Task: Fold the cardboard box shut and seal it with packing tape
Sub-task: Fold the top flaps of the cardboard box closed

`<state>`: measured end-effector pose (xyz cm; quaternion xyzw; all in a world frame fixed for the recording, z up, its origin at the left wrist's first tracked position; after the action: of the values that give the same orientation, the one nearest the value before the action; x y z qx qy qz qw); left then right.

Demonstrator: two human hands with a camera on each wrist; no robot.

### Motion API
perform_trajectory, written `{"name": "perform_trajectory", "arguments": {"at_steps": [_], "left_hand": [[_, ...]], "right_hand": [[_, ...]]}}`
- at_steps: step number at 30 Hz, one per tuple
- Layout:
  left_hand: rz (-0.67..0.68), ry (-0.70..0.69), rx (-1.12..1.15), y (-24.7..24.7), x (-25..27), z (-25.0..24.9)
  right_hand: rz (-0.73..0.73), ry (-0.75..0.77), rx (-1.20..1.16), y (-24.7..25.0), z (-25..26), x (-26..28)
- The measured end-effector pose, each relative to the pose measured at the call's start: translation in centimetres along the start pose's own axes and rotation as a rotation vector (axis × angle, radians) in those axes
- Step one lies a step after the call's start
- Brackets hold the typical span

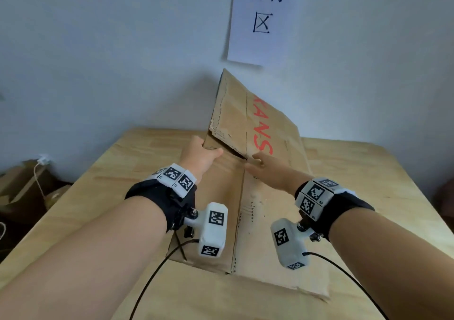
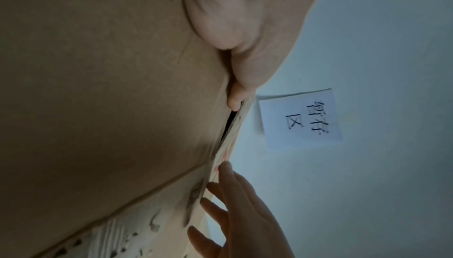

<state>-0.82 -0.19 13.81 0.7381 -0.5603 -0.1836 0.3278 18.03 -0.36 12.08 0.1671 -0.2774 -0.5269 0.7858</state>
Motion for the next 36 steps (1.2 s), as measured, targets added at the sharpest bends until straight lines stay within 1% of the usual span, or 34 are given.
{"name": "perform_trajectory", "arguments": {"at_steps": [4,6,8,11,14,17,20,23,25,26,27,29,31,36], "left_hand": [[-0.065,-0.055,0.099,2.8,0.0,-3.1],[-0.054,-0.100,0.111,3.9,0.3,-5.1],[0.016,-0.151,0.089,4.4,0.7,-7.0],[0.199,-0.181,0.095,4.3,1.7,-9.0],[0.358,-0.196,0.161,3.6,2.3,-10.0],[0.511,-0.198,0.234,2.9,2.9,-10.6],[0.546,-0.216,0.186,2.5,2.6,-10.7],[0.575,-0.268,0.167,2.1,2.4,-11.2],[0.642,-0.279,0.166,2.2,2.5,-11.6],[0.698,-0.278,0.147,2.3,2.7,-11.7],[0.753,-0.281,0.102,2.4,3.0,-11.9],[0.817,-0.277,0.006,2.6,3.2,-11.8],[0.806,-0.271,-0.024,2.5,3.4,-11.6],[0.604,-0.277,0.025,1.2,3.2,-10.8]], "right_hand": [[-0.058,0.077,-0.171,0.9,3.7,0.7],[-0.054,0.098,-0.258,1.3,5.1,1.0],[-0.050,0.093,-0.303,1.8,6.0,1.1],[-0.053,0.054,-0.361,2.8,6.3,1.3],[-0.051,0.021,-0.431,3.9,5.5,1.6],[-0.004,-0.005,-0.550,4.7,4.7,1.9],[0.001,-0.017,-0.622,5.0,4.6,1.5],[-0.007,-0.017,-0.659,5.7,4.7,1.0],[0.010,-0.027,-0.699,6.1,4.5,0.6],[0.028,-0.032,-0.719,6.2,4.4,0.5],[0.043,-0.036,-0.735,6.3,4.3,0.4],[0.067,-0.034,-0.740,6.3,4.1,0.2],[0.082,-0.032,-0.730,6.3,4.1,0.3],[0.085,-0.010,-0.720,6.4,4.2,0.7]]}}
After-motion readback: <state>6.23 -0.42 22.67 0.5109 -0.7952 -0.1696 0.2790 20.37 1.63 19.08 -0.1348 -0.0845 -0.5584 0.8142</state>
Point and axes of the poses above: each hand's wrist, its own x-axis away from the middle knuckle, its own y-axis out of the back of the hand, z = x × y, the point moved 3 cm from there along -x, towards the middle knuckle, and after that the axes turned 15 degrees about -x, right-handed, at the moved point
